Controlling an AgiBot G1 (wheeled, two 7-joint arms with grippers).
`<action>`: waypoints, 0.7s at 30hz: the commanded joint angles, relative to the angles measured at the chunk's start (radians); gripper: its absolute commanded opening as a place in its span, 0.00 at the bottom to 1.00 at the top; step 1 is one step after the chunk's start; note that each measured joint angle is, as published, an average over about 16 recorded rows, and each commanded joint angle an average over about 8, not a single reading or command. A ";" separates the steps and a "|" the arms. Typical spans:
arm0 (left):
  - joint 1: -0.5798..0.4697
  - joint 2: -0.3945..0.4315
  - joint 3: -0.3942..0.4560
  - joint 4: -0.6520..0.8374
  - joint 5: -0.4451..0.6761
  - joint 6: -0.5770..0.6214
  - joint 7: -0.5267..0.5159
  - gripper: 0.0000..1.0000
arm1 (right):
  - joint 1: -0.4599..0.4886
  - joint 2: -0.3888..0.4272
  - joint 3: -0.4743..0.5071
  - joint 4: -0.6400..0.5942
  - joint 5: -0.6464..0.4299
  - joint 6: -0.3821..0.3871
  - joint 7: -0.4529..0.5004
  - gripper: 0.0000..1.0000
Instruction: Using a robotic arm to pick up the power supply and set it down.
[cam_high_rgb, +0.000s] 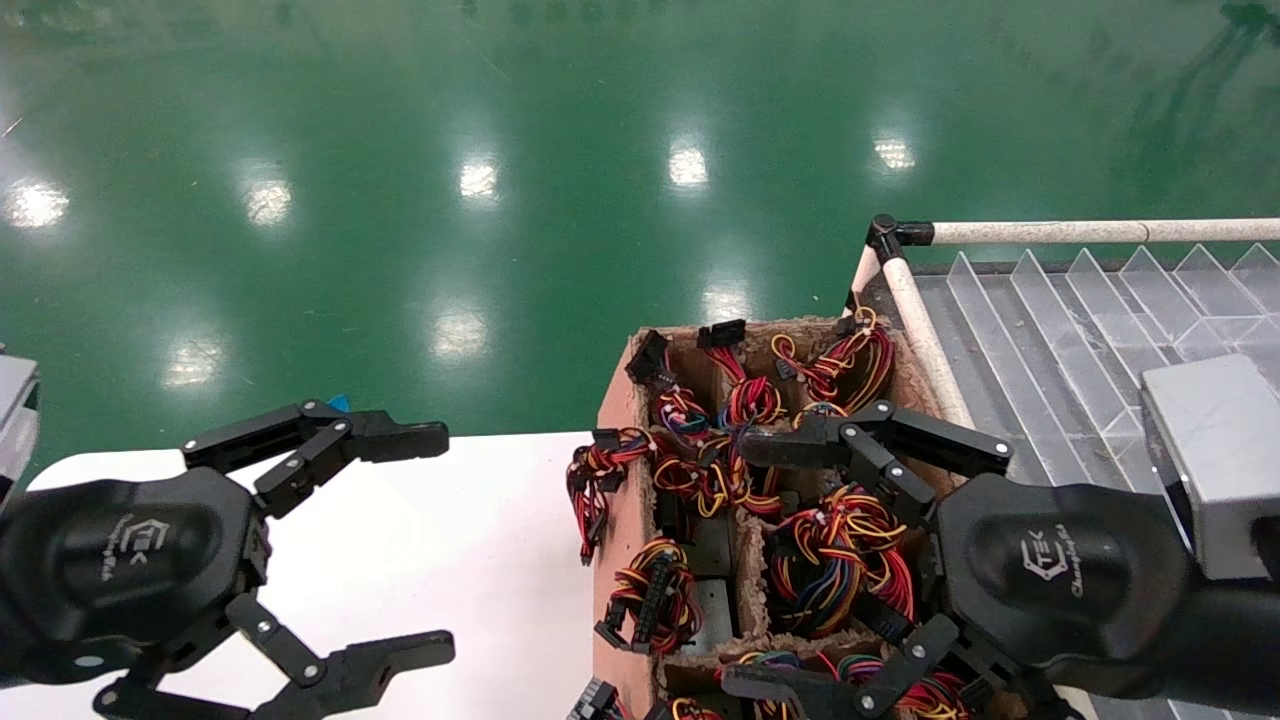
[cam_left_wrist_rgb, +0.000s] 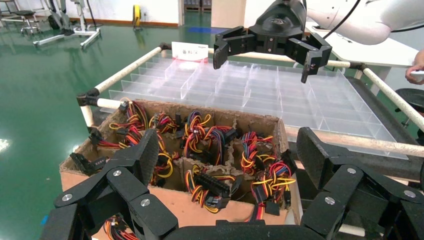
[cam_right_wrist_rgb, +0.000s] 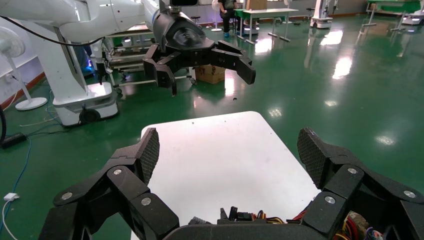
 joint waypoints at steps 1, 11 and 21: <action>0.000 0.000 0.000 0.000 0.000 0.000 0.000 1.00 | 0.000 0.000 0.000 0.000 0.000 0.000 0.000 1.00; 0.000 0.000 0.000 0.000 0.000 0.000 0.000 1.00 | 0.000 0.000 0.000 0.000 0.000 0.000 0.000 1.00; 0.000 0.000 0.000 0.000 0.000 0.000 0.000 0.55 | 0.000 0.000 0.000 0.000 0.000 0.000 0.000 1.00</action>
